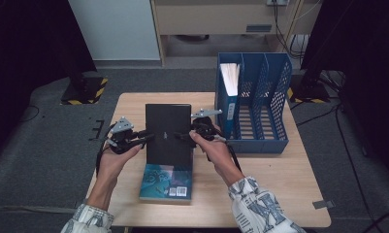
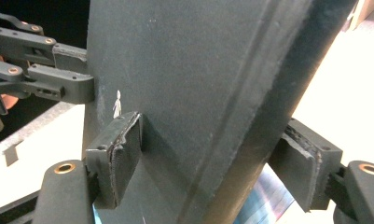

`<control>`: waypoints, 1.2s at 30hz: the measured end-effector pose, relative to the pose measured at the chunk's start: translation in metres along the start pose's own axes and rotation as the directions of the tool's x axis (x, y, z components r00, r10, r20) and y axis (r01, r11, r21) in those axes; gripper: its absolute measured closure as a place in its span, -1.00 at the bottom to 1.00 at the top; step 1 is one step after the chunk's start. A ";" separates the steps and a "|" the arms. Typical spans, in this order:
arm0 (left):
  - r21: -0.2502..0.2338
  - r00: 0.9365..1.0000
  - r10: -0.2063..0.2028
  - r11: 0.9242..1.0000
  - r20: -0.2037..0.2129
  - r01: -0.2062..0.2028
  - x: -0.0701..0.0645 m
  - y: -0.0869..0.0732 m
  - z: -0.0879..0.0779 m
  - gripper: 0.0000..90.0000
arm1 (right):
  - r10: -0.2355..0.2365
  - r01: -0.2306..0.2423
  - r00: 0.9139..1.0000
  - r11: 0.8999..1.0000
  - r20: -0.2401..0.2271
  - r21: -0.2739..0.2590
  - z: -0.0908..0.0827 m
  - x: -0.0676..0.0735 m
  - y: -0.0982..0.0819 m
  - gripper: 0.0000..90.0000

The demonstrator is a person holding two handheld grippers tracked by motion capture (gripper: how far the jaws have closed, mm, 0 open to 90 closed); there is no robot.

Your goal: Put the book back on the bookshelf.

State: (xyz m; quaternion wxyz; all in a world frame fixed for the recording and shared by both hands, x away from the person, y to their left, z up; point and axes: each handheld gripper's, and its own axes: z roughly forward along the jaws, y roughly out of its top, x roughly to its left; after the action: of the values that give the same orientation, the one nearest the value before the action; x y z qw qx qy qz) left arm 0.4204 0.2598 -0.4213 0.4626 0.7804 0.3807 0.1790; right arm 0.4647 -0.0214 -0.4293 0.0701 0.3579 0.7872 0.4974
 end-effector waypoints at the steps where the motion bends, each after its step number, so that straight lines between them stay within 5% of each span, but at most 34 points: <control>1: 0.002 1.000 0.003 1.000 -0.001 -0.003 0.002 0.002 0.002 0.47 | -0.001 0.001 1.000 1.000 0.005 -0.004 0.002 -0.001 0.002 -0.38; 15: 0.001 0.999 0.016 1.000 -0.038 -0.016 0.013 0.011 0.010 0.47 | -0.018 0.019 1.000 1.000 0.024 -0.022 0.015 -0.012 0.015 -0.39; 36: -0.112 0.997 -0.062 0.992 -0.035 0.058 -0.022 -0.026 -0.021 0.39 | -0.168 0.170 0.985 0.983 0.034 -0.075 -0.022 0.030 -0.008 -0.28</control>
State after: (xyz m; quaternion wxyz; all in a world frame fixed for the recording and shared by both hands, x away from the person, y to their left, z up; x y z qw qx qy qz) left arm 0.3815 0.2628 -0.4313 0.5031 0.7381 0.4023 0.2007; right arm 0.4284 -0.0200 -0.4177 0.1366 0.2934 0.7937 0.5150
